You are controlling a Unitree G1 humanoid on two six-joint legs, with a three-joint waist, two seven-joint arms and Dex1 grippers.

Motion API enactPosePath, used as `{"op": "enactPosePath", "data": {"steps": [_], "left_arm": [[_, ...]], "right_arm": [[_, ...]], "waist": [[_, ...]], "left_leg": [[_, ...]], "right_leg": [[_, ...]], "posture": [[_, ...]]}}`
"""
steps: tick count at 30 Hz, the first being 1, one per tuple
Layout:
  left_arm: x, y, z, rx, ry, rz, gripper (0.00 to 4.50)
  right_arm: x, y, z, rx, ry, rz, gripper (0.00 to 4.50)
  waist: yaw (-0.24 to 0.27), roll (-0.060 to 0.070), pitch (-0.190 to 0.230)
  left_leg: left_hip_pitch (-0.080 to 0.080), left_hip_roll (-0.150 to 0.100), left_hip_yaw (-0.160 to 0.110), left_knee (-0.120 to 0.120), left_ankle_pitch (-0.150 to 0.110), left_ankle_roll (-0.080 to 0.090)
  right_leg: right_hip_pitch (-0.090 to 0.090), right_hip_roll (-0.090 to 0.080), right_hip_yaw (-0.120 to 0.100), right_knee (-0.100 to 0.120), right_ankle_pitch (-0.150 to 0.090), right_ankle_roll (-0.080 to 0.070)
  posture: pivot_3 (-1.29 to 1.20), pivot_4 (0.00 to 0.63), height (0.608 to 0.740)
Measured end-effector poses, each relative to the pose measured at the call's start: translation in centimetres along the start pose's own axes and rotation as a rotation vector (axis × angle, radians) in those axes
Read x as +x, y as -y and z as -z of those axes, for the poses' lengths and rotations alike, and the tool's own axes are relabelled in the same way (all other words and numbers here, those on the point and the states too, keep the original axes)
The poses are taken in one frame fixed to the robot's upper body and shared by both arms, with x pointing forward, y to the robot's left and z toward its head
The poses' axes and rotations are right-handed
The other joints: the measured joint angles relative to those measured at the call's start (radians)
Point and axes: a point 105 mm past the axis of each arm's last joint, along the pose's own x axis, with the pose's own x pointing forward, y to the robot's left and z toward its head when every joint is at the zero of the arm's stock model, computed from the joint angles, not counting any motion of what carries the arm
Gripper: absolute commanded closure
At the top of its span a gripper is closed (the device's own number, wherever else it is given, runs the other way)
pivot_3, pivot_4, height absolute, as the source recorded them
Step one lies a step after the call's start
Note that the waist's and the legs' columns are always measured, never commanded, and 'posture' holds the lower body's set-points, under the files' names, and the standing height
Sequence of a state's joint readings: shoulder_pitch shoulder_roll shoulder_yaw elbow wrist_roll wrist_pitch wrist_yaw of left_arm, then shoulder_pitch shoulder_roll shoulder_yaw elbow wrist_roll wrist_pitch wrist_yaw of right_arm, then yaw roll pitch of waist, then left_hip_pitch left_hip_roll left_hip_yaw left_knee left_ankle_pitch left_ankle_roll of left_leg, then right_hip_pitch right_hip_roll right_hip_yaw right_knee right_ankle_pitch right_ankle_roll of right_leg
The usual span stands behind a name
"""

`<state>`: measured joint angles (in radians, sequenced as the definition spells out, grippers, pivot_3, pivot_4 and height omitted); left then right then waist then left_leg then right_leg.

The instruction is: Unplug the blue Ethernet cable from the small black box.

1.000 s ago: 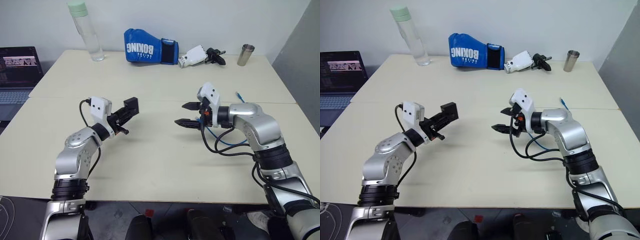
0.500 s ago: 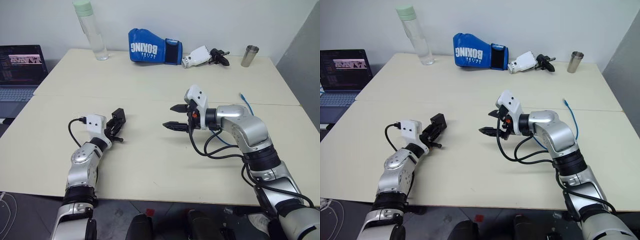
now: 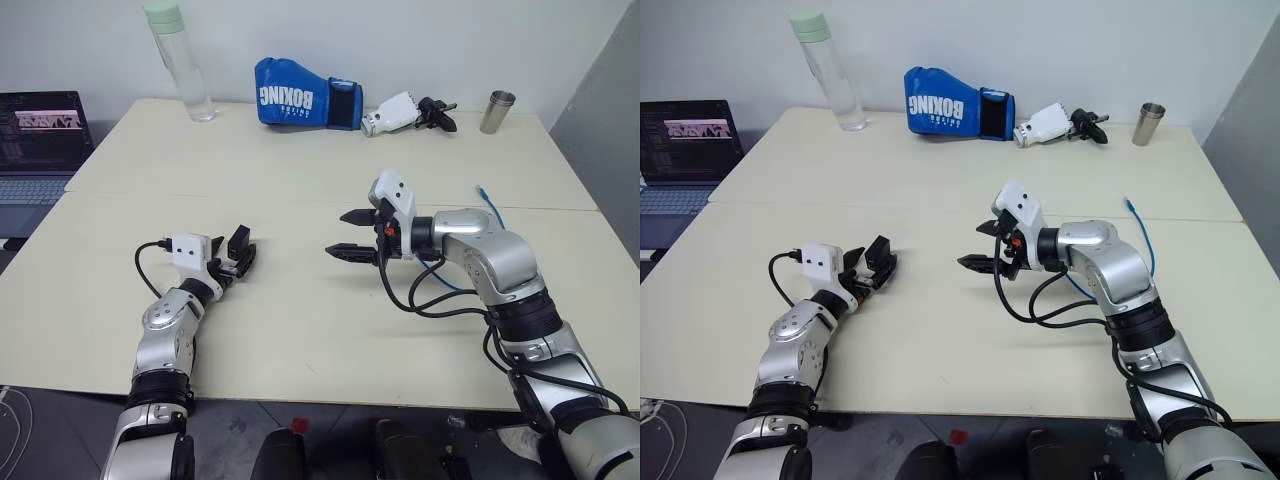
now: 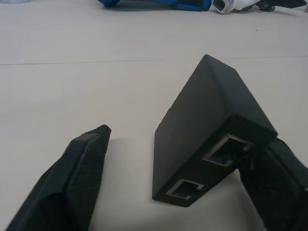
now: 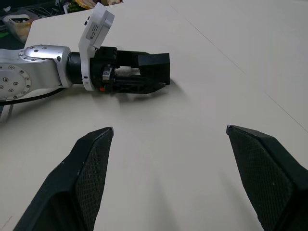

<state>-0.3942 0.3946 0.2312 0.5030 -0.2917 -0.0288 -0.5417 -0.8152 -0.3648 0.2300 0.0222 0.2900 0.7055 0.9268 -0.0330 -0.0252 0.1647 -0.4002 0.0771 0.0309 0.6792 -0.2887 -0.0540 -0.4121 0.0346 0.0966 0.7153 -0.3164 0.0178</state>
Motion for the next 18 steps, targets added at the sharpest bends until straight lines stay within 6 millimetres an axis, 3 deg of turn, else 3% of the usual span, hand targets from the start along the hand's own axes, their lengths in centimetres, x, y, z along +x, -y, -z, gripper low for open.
{"op": "enactPosePath", "data": {"steps": [13,18], "left_arm": [[-2.7,0.1,0.2,0.004,-0.048,0.020,0.08],[-3.0,0.8,-1.6,0.012,-0.030,0.073,0.08]], "right_arm": [[-0.3,-0.3,-0.3,-0.012,0.003,-0.009,0.51],[-0.4,-0.3,-0.4,-0.020,0.003,-0.006,0.51]], "waist": [[-0.002,0.000,0.000],[-0.001,0.000,0.000]], "left_leg": [[0.000,0.000,0.000,0.000,0.000,0.000],[0.000,0.001,-0.001,0.000,0.000,0.000]], "right_leg": [[0.000,0.000,0.000,0.000,0.000,0.000],[0.000,0.000,-0.001,0.000,0.000,0.000]], "posture": [[0.00,0.150,0.740],[0.00,0.150,0.740]]}}
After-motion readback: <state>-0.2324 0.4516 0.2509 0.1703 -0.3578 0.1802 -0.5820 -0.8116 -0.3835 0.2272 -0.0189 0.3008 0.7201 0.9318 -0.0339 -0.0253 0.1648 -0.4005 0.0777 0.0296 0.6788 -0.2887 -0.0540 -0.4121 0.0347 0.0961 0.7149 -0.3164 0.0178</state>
